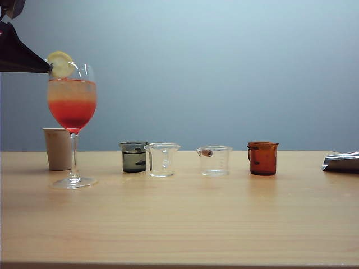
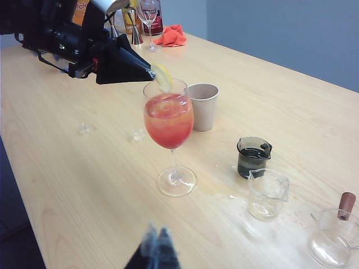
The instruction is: Pick up the lemon slice from the paper cup on the left and carefully insert it into the rim of the goblet.
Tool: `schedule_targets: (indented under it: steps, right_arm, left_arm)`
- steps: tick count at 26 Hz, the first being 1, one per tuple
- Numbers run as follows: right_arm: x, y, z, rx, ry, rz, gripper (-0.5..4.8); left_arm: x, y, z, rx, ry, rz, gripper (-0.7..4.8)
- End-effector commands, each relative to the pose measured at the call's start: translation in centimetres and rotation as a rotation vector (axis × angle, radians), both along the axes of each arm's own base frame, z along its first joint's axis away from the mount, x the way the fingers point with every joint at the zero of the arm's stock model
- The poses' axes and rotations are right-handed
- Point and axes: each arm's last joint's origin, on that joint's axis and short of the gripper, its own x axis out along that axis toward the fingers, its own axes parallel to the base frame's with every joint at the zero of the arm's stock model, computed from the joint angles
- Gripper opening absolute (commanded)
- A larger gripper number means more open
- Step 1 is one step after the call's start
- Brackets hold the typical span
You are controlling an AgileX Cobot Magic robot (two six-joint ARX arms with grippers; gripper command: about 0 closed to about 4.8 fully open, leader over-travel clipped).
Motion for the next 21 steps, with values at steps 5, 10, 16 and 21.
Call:
schedule_targets:
  steps: [5, 10, 16, 21]
  right_arm:
    - [0.0, 0.0, 0.2, 0.009, -0.012, 0.004, -0.03]
    - [0.0, 0.0, 0.2, 0.009, -0.012, 0.004, -0.03]
    - [0.0, 0.0, 0.2, 0.009, -0.013, 0.003, -0.03]
    - [0.0, 0.0, 0.3, 0.015, -0.019, 0.003, -0.03]
  left_arm:
    - [0.0, 0.0, 0.3, -0.01, -0.009, -0.015, 1.31]
    - [-0.2, 0.3, 0.4, -0.012, -0.014, -0.008, 1.58]
    - [-0.8, 0.9, 1.2, -0.024, -0.03, 0.003, 1.6]
    - [-2.2, 0.6, 3.0, -0.007, -0.079, 0.013, 1.07]
